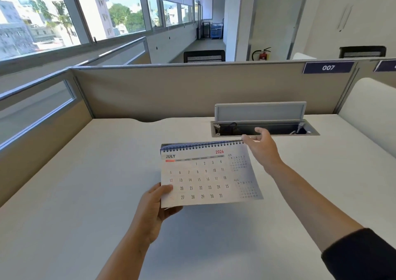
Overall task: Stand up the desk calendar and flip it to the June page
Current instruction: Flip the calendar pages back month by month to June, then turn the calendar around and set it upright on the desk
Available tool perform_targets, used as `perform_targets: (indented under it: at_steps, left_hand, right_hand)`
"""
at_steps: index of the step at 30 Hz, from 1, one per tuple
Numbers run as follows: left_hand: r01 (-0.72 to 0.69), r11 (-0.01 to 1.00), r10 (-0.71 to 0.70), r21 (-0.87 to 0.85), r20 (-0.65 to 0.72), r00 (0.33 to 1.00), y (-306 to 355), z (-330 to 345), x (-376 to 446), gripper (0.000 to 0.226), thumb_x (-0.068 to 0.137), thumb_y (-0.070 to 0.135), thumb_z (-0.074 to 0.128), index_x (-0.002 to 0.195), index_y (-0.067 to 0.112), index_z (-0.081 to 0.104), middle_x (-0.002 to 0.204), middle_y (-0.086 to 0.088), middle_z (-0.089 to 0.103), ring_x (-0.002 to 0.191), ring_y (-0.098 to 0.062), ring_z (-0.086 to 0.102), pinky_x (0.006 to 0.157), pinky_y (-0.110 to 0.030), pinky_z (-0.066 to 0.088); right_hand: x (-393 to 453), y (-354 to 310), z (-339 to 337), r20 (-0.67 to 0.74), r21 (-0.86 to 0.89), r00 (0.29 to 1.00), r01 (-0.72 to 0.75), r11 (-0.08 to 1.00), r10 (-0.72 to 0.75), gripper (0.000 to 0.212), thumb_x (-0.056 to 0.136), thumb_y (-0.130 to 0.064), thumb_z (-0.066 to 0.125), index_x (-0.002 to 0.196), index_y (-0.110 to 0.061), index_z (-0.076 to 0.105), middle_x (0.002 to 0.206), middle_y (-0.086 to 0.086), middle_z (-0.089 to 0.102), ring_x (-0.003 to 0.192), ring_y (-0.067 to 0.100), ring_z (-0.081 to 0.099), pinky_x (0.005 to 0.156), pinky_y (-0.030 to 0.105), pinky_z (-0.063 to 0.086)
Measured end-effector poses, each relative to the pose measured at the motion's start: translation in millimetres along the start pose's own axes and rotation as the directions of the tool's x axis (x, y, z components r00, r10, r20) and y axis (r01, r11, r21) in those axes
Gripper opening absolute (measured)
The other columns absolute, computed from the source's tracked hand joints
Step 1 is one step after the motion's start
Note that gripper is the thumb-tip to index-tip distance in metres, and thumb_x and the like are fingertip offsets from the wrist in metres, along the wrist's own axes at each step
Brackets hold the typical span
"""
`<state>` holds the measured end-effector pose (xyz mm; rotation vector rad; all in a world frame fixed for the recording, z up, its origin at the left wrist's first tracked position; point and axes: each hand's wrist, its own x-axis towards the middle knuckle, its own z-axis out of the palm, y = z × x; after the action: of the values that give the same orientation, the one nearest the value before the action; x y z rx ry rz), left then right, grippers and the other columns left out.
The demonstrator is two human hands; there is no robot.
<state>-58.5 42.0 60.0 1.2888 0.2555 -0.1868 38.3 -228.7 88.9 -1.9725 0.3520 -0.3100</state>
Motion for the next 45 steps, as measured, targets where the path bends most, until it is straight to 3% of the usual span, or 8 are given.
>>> perform_targets:
  at_steps: [9,13,18,22,27,34,40,45]
  left_hand:
    - [0.049,0.969,-0.014,-0.241,0.148,0.989,9,7,-1,0.024,0.082,0.007,0.048,0.102,0.013,0.061,0.086,-0.01,0.076,0.079,-0.027,0.069,0.056,-0.033,0.058]
    - [0.085,0.93,0.009,-0.356,0.256,0.967,37,11,7,0.024,0.08,0.011,0.044,0.097,0.003,0.059,0.081,-0.014,0.075,0.068,-0.024,0.071,0.056,-0.032,0.058]
    - [0.03,0.879,0.165,-0.476,0.362,0.918,91,21,33,0.044,0.086,0.046,0.039,0.089,0.006,0.057,0.106,-0.022,0.069,0.095,-0.033,0.068,0.072,-0.035,0.059]
    - [0.019,0.908,0.114,-0.418,0.292,0.949,110,26,57,0.072,0.086,0.064,0.022,0.119,0.006,0.048,0.131,-0.025,0.05,0.102,-0.037,0.064,0.074,-0.035,0.058]
    - [0.104,0.879,-0.032,-0.465,0.16,0.987,99,17,76,0.062,0.091,0.053,0.026,0.122,0.002,0.041,0.144,-0.035,0.026,0.101,-0.04,0.06,0.068,-0.035,0.059]
    - [-0.171,0.817,0.086,-0.551,-0.177,0.98,68,-4,72,0.024,0.092,0.02,0.034,0.096,0.008,0.055,0.123,-0.015,0.054,0.1,-0.028,0.061,0.071,-0.03,0.05]
    - [-0.162,0.946,0.051,-0.281,-0.365,0.93,23,-9,68,0.03,0.092,0.012,0.043,0.119,0.002,0.051,0.108,-0.011,0.056,0.1,-0.026,0.056,0.08,-0.032,0.046]
    - [-0.125,0.992,0.125,0.023,-0.327,0.937,-2,3,61,0.022,0.09,0.007,0.044,0.11,0.006,0.054,0.096,-0.006,0.06,0.095,-0.023,0.054,0.085,-0.036,0.044]
  right_hand:
    - [-45,60,-20,0.149,0.185,0.971,-0.211,0.96,0.185,0.024,0.093,-0.023,0.047,0.115,-0.015,0.052,0.108,0.004,0.061,0.084,0.012,0.059,0.076,0.031,0.046]
    - [-61,85,-33,0.156,0.212,0.961,-0.257,0.943,0.226,0.028,0.09,-0.019,0.053,0.118,-0.014,0.053,0.11,0.008,0.061,0.095,0.02,0.06,0.082,0.033,0.047]
    - [-74,99,-33,0.191,0.216,0.947,-0.296,0.93,0.257,0.028,0.089,-0.019,0.056,0.116,-0.013,0.054,0.107,0.008,0.061,0.094,0.02,0.06,0.089,0.038,0.045]
    - [-77,101,-27,0.202,0.21,0.948,-0.288,0.934,0.247,0.025,0.089,-0.02,0.055,0.113,-0.016,0.055,0.104,0.005,0.061,0.095,0.019,0.06,0.083,0.035,0.044]
    - [-74,103,-30,0.177,0.218,0.954,-0.278,0.935,0.242,0.02,0.088,-0.021,0.056,0.108,-0.02,0.056,0.103,0.003,0.062,0.1,0.021,0.059,0.082,0.033,0.045]
    - [-68,101,-25,0.158,0.231,0.958,-0.271,0.934,0.239,0.02,0.088,-0.018,0.055,0.109,-0.017,0.056,0.098,0.002,0.062,0.095,0.02,0.06,0.074,0.031,0.046]
    - [-55,88,-13,0.137,0.194,0.969,-0.228,0.954,0.204,0.024,0.088,-0.016,0.056,0.112,-0.014,0.057,0.102,0.002,0.062,0.101,0.022,0.059,0.084,0.035,0.047]
    - [-37,72,4,0.116,0.093,0.983,-0.152,0.984,0.141,0.033,0.09,-0.017,0.053,0.122,-0.011,0.054,0.116,0.0,0.056,0.111,0.021,0.053,0.098,0.039,0.043]
